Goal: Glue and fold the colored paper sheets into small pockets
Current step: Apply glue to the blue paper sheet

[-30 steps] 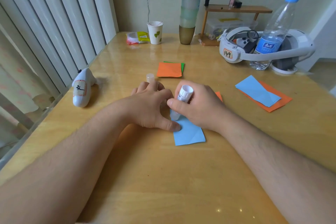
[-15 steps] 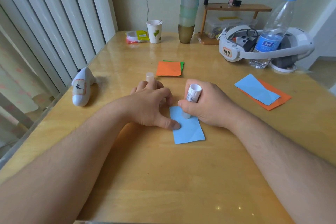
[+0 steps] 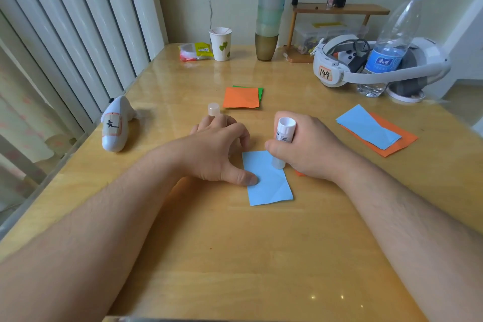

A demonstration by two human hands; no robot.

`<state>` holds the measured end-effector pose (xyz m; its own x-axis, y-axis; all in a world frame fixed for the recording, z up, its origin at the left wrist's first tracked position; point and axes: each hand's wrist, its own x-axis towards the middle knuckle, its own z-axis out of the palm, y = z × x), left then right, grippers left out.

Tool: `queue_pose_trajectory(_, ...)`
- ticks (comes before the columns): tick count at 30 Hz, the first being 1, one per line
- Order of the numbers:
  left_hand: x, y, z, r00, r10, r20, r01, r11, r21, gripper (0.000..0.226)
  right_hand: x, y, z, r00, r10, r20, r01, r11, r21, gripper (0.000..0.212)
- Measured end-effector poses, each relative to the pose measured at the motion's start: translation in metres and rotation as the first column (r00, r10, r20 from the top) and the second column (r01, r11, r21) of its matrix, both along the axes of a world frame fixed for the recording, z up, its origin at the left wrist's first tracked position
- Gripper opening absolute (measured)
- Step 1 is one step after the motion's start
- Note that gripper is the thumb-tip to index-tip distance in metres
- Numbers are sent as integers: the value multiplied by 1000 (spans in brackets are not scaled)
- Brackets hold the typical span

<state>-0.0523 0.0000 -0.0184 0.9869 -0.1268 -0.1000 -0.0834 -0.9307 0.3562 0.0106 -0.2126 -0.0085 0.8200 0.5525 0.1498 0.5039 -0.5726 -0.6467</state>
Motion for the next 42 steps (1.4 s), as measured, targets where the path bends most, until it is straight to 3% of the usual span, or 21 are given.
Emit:
queue_pose_trajectory(5, -1, 0, 1, 1000, -16, 16, 17, 998, -62, 65, 4, 0, 3, 997, -73, -24, 77, 956, 281, 30)
queue_pose_trajectory(7, 0, 1, 1, 1000, -24, 10, 25, 998, -65, 61, 1, 3, 4, 997, -72, -11, 72, 945, 319, 31)
queue_pose_trajectory(12, 0, 1, -1, 1000, -25, -14, 24, 999, -30, 56, -11, 17, -5, 997, 70, -20, -62, 963, 264, 26)
queue_pose_trajectory(16, 0, 1, 2, 999, -21, -30, 20, 1000, -17, 79, -12, 24, -9, 992, 127, 8, -126, 975, 185, 27)
queue_pose_trajectory(19, -1, 1, 3, 999, -18, -33, 17, 1000, -24, 82, -15, 26, -9, 988, 151, -5, -148, 976, 162, 27)
queue_pose_trajectory(24, -1, 1, 4, 999, -33, -38, 32, 999, -32, 87, -15, 27, -8, 989, 145, 12, -145, 979, 140, 27)
queue_pose_trajectory(28, -2, 1, 4, 998, -39, -41, 36, 997, -62, 66, -11, 17, -4, 995, 101, 10, -102, 992, 78, 28)
queue_pose_trajectory(42, -1, 3, 2, 998, -54, -19, 53, 996, -73, 69, -1, -4, -1, 999, 34, 6, -34, 999, 17, 31)
